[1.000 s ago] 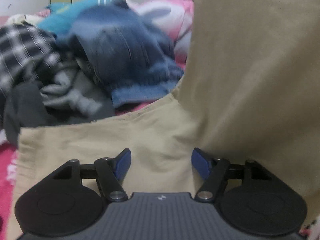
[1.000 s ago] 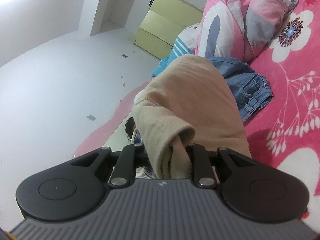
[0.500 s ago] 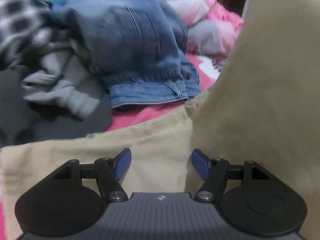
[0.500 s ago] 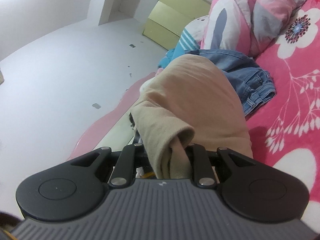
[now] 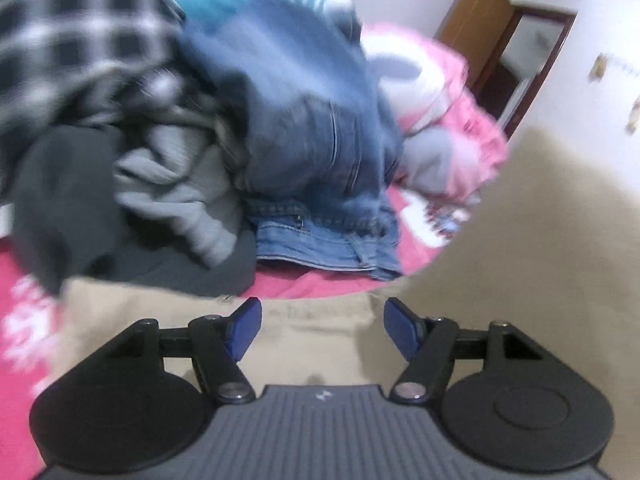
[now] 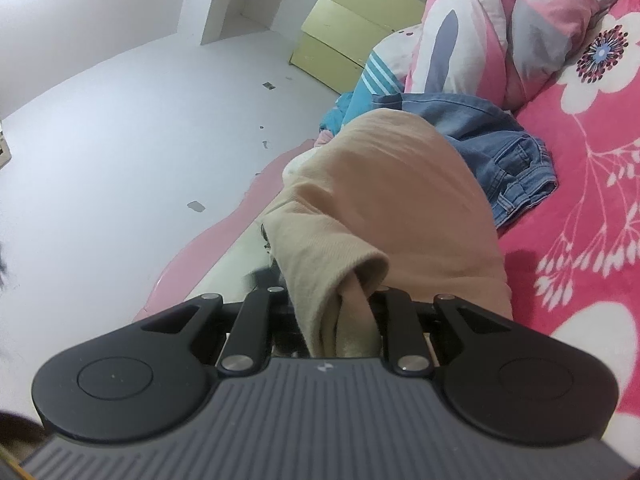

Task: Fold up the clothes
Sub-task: 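Lift the held trousers and fold them over onto the rest, then lay the fold down and open the right gripper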

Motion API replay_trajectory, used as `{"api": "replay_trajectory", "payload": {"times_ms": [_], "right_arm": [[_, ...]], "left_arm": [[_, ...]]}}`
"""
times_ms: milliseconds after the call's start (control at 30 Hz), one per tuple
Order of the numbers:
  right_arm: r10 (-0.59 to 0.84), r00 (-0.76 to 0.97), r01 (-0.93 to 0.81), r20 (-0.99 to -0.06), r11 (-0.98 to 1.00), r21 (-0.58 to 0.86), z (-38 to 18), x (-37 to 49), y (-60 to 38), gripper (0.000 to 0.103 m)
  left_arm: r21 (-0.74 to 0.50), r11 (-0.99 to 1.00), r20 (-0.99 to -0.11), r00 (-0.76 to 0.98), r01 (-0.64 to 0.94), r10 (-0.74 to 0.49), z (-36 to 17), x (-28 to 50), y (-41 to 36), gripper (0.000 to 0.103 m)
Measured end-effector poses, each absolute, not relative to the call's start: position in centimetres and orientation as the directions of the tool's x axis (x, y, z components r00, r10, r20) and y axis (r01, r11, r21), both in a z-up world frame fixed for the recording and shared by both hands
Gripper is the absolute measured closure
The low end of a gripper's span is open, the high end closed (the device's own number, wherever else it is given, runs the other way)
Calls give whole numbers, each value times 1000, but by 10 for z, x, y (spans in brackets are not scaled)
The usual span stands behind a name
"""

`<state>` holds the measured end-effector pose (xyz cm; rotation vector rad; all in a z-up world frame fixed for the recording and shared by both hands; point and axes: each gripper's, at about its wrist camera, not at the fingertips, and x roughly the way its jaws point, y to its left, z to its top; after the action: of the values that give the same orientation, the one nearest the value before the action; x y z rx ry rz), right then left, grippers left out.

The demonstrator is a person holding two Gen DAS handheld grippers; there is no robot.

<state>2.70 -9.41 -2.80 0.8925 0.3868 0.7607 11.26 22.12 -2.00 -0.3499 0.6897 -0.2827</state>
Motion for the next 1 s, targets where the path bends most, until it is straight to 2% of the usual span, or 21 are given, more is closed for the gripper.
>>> {"api": "replay_trajectory", "payload": {"times_ms": [67,300,367,533,633,700,767,800,900,1000], "right_arm": [[744,669,-437,-14,408,801,-21,33,-83,87],[796,594,-500,-117,479,721,-8,54,-2,87],[801,571,-513,-179,519,684,-15,58,28,87],[751,519,-535,-408,658,531,-52,62,105,87],[696,547,-574,-465,717,397,-48,53,128,86],[654,564,-607,-504,742,284,-45,47,145,81],[611,567,-650,-552,744,156,-45,43,166,70],[589,571,-668,-571,738,93,-48,39,178,61],[571,604,-712,-556,700,-54,-54,15,189,48],[597,607,-755,-524,640,-145,-56,-7,189,47]], "left_arm": [[-417,898,-541,756,140,-369,-11,79,245,32],[-418,908,-510,822,21,-254,-9,-24,323,31],[-424,905,-527,818,-19,-230,-18,-38,336,31],[-458,887,-547,807,-66,-222,-36,-44,353,31],[-478,875,-545,808,-80,-224,-44,-45,361,31],[-483,872,-541,810,-77,-228,-46,-43,365,31],[-487,870,-543,808,-80,-229,-49,-40,368,31],[-488,868,-545,808,-87,-225,-50,-39,369,32],[-483,868,-545,815,-111,-199,-50,-46,375,32],[-500,858,-535,821,-118,-199,-49,-52,381,32]]}}
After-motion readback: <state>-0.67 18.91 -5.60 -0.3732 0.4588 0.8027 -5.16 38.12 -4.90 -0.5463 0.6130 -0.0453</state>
